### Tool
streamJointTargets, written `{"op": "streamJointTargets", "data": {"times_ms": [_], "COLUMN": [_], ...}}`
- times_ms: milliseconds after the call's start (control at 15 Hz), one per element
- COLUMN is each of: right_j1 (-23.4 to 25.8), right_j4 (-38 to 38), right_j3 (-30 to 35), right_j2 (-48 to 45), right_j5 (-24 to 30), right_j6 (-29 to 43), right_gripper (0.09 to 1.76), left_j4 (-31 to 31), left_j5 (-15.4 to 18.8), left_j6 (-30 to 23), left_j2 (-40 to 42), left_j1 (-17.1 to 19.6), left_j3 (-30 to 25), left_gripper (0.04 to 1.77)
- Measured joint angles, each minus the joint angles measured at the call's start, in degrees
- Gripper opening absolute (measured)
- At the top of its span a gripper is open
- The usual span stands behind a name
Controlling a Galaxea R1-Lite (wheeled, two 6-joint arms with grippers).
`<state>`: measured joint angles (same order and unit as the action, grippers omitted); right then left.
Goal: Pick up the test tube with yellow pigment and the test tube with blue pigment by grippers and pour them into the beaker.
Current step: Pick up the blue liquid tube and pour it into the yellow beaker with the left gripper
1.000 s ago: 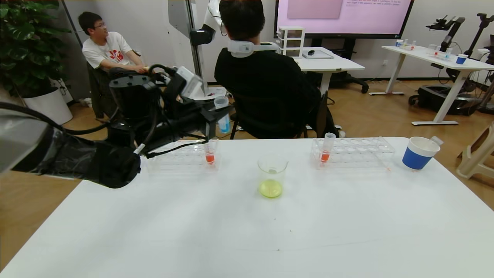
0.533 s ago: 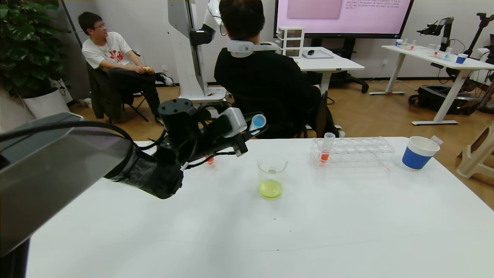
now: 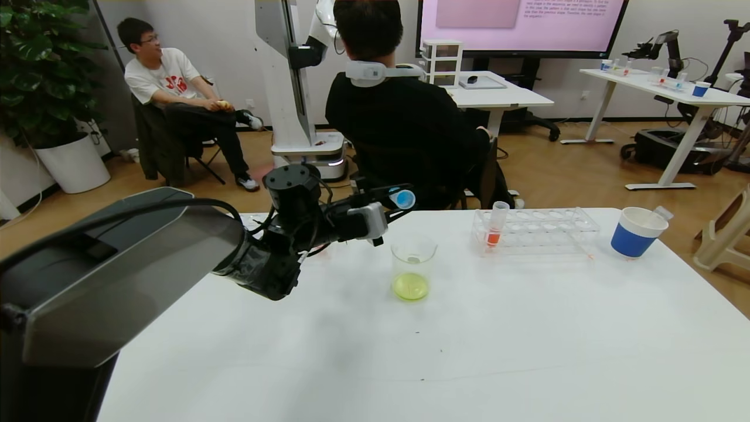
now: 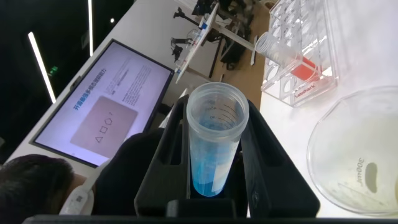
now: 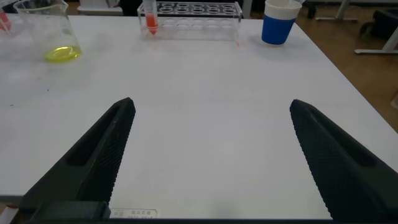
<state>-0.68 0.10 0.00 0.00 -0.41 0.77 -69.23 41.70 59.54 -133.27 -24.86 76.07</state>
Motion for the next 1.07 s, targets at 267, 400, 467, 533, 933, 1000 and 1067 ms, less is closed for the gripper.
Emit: {"op": "streamJointTargets", "data": {"times_ms": [267,400,467,533,933,1000,1067], "right_j1": [0.0,0.0,0.0,0.0,0.0,0.0,0.0], "right_j4": [0.0,0.0,0.0,0.0,0.0,0.0,0.0], "right_j3": [0.0,0.0,0.0,0.0,0.0,0.0,0.0], "right_j2": [0.0,0.0,0.0,0.0,0.0,0.0,0.0], "right_j5": [0.0,0.0,0.01,0.0,0.0,0.01,0.0], "right_j6": [0.0,0.02,0.02,0.02,0.0,0.02,0.0], "right_gripper": [1.74,1.74,1.74,1.74,1.74,1.74,1.74], "left_j4": [0.13,0.0,-0.06,-0.22,-0.37,-0.41,-0.43], "left_j5": [2.19,2.17,2.21,2.19,1.43,1.4,1.32], "left_j6": [7.94,11.18,12.95,14.03,21.49,22.32,22.87], "left_j2": [-2.23,-3.04,-3.47,-3.86,-5.49,-5.64,-5.81], "left_j1": [-0.11,-0.39,-0.59,-0.59,-0.61,-0.55,-0.55], "left_j3": [2.49,2.73,2.82,2.9,4.88,4.94,4.99], "left_gripper": [0.5,0.5,0.5,0.5,0.5,0.5,0.5]}}
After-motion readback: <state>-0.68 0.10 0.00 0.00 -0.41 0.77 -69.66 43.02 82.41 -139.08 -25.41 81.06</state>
